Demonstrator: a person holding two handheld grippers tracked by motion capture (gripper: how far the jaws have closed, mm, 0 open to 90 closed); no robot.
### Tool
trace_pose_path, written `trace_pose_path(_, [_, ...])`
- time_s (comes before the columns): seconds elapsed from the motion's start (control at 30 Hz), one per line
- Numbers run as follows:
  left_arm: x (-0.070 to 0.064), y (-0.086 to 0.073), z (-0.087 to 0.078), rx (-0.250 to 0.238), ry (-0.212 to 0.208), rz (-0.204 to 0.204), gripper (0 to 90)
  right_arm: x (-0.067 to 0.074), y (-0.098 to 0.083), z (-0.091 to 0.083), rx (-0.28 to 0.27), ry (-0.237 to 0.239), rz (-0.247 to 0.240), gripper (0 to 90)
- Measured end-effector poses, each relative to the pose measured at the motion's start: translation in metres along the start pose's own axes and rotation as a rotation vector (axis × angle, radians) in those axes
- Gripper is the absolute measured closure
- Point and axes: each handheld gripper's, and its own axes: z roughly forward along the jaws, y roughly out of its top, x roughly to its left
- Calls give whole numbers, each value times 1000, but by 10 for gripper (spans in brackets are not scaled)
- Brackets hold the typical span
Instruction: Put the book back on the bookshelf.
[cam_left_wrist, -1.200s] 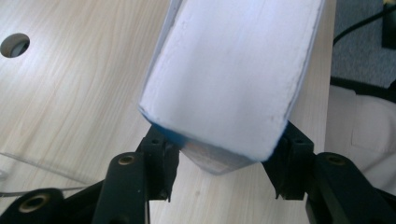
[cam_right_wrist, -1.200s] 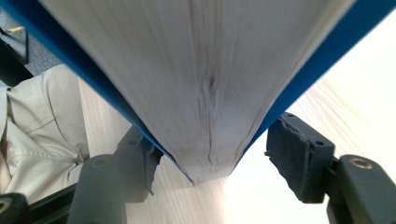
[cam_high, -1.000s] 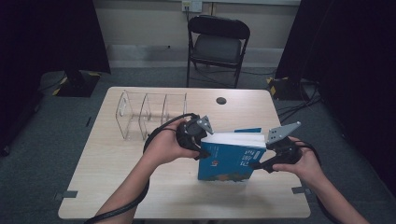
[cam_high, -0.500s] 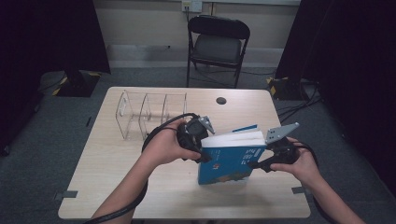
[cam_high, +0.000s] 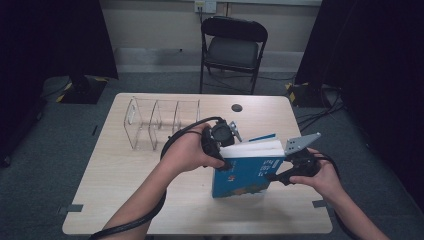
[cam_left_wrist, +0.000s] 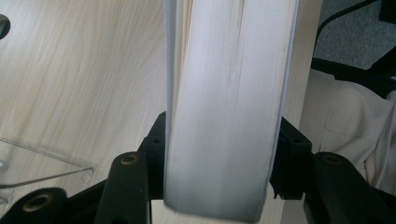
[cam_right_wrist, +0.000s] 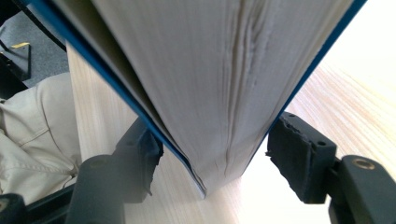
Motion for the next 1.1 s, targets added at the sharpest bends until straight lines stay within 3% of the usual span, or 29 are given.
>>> trace_pose_path(0.23, [0,8,16,41,-7,17,478,1,-1,0,-10,5,4,358])
trace_pose_path(0.43, [2,9,26,42,-19,32,447,0,-3,1,-16,12,13,358])
trace_pose_path(0.6, [1,10,27,58,-9,23,366,-1,-7,2,-9,5,18,359])
trace_pose_path(0.73, [2,10,28,71,-4,-1,395,-1,-8,5,-14,12,24,359])
trace_pose_path(0.87, [1,9,32,77,-2,15,463,0,-9,4,-16,13,19,361])
trace_pose_path(1.1, [1,8,32,61,-5,39,478,1,-12,4,-17,11,9,351])
